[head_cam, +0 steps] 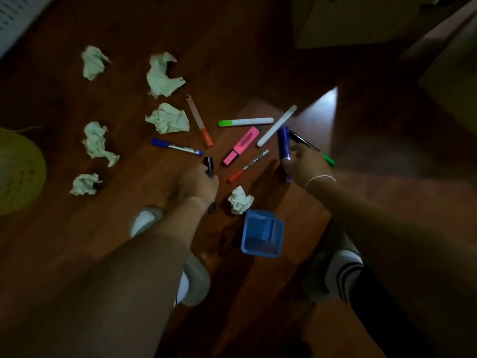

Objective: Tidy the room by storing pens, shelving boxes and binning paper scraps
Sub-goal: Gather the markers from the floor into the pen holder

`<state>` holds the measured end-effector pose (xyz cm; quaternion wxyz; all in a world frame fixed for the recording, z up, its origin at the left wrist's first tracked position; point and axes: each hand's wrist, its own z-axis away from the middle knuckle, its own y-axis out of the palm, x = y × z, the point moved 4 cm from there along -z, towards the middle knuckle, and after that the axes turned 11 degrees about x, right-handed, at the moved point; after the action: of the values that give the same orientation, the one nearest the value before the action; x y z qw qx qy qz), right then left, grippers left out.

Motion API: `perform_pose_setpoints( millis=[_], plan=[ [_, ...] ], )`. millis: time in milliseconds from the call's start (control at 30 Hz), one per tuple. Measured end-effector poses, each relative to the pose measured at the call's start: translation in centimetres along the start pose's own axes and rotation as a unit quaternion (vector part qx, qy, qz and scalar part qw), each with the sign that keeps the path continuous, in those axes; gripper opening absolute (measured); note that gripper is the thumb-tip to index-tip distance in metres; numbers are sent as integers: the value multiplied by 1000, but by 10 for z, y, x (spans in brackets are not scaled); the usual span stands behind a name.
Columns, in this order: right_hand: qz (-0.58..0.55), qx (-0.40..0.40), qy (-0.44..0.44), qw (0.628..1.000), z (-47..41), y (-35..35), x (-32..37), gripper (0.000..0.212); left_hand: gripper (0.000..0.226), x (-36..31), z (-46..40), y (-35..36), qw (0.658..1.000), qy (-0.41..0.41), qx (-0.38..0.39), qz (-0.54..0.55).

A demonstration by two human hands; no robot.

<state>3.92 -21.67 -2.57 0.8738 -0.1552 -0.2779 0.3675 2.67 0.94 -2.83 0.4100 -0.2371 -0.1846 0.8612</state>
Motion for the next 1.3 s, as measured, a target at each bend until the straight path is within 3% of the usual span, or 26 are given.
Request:
perform_pose_setpoints(
  millis=[167,433,500,600,733,833,1000,1100,1200,1300],
  plan=[
    [-44,-5,66,997,-37,11,-5,55,47,9,-24,12,997,-64,4,31],
    [-71,-22,81,994,-52,8,-5,35,40,9,-49,2,997,-37,-27,68],
    [-19,-55,30,998,-43,-2,-4,35,40,12,-49,-15,999,4,-52,16],
    [105,-102,-50,988,-41,-17,-6,40,39,17,-52,-45,980,88,-84,-158],
    [198,-38,7,979,-60,-21,-22,41,46,27,-70,-57,942,93,-72,-313],
    [272,-8,13,962,-65,-20,-24,36,35,23,-75,-53,916,109,-64,-381],
    [280,-55,-171,943,-61,-33,5,33,29,-4,-71,-59,897,209,-99,-377],
    [332,-26,-266,905,-64,-28,31,36,35,-28,-74,-63,892,282,-46,-350],
    [369,32,-257,892,-71,-18,39,40,37,-41,-81,-66,880,294,-8,-373],
    [386,36,-215,896,-73,-14,28,40,40,-46,-85,-63,865,280,-2,-416]
  ],
)
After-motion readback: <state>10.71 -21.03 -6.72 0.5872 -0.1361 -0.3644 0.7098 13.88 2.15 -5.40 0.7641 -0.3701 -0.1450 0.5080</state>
